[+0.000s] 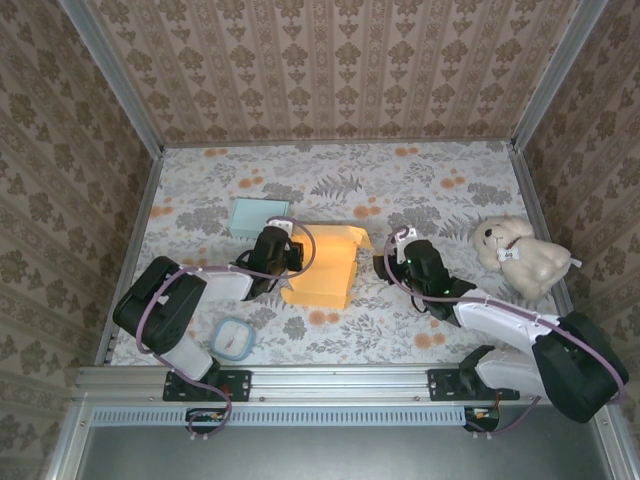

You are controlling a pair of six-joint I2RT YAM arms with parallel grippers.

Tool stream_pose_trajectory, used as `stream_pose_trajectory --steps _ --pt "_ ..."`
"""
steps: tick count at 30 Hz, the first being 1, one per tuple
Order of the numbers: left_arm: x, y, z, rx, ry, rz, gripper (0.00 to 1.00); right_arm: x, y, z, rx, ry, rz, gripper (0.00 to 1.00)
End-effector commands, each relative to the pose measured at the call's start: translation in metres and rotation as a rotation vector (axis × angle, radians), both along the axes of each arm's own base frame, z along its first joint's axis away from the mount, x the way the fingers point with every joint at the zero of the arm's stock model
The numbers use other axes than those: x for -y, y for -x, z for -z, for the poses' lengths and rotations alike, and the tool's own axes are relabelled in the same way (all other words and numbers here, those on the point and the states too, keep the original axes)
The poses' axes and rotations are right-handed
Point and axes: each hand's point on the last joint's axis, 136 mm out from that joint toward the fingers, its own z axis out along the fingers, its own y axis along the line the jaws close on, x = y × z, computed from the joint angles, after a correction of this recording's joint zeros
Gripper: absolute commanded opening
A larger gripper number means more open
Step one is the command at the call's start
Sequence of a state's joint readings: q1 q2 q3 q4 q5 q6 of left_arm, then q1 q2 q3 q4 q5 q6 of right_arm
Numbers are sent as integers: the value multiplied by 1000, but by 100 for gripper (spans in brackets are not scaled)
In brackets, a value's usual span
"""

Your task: Fold the paper box

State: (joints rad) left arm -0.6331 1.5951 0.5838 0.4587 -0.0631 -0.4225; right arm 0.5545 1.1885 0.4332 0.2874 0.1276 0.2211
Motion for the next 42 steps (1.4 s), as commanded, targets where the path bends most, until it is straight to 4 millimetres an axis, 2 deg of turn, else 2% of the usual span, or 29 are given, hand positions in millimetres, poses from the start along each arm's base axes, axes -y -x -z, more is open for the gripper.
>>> stream_pose_trajectory --steps 1,22,24,25,28,38,42 --pt "6 6 -7 15 26 54 0 -19 -9 -17 49 -44 -71 54" --pt "16 7 0 5 17 75 0 -53 -23 -13 47 -57 -152 48" --pt "17 8 0 8 14 76 0 -57 -25 -17 60 -57 -152 48" --pt "17 7 0 8 13 76 0 -58 -27 -7 39 -41 -147 48" --pt "20 8 1 11 3 81 0 -61 -31 -6 43 -32 -134 47" --pt "27 13 1 27 -18 111 0 -51 -48 -2 82 -1 5 36" --pt "33 16 -2 38 -23 135 0 -51 -53 1 88 -3 25 35"
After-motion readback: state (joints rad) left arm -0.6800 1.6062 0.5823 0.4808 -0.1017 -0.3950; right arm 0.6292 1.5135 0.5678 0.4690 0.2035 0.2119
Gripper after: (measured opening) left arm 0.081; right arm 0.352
